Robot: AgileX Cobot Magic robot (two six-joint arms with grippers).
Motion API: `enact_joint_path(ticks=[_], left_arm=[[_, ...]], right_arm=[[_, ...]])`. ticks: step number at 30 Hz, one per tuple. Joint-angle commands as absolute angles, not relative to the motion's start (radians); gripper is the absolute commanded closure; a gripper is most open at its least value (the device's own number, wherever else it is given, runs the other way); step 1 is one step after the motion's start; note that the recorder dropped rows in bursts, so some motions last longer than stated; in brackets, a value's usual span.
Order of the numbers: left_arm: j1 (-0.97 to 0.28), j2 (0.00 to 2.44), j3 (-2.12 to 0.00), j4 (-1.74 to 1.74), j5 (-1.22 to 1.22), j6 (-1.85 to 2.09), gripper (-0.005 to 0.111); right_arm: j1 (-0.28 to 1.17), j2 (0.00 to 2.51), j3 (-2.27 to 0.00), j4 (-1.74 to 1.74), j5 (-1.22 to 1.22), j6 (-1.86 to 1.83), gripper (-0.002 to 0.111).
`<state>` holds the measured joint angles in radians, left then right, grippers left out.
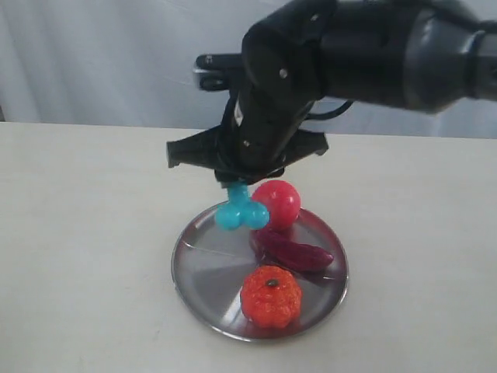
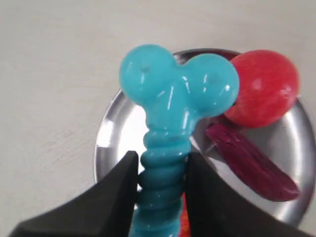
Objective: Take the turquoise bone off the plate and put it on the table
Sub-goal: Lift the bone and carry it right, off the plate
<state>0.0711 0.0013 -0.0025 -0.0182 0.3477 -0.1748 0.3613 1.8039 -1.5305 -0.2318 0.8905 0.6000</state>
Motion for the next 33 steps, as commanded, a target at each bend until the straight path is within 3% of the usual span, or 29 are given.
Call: enact_joint_path(ticks=[1,8,14,26,33], left_arm=[[0.066,0.0,0.0,-0.021,0.342,-0.177,0.107],[0.066,0.0,0.0,-0.021,0.342,-0.177,0.107],[0.066,0.0,0.0,-0.021,0.342,-0.177,0.107],[0.066,0.0,0.0,-0.021,0.342,-0.177,0.107],[0.066,0.0,0.0,-0.021,0.342,-0.177,0.107]], right_arm=[[0.35,1.686,-1.535,-0.329,1.018,0.587,0.091],[0.217,1.592,-1.533,-0.32,1.201,0.492,0.091],[0.116,1.568,-1.489,-0.316,1.213,0.433,0.091],[-0.135,1.579,-1.051,-0.259,0.735,0.417,0.091],[-0.157,1.682,-0.995,-0.26,0.613,0.392,0.091]])
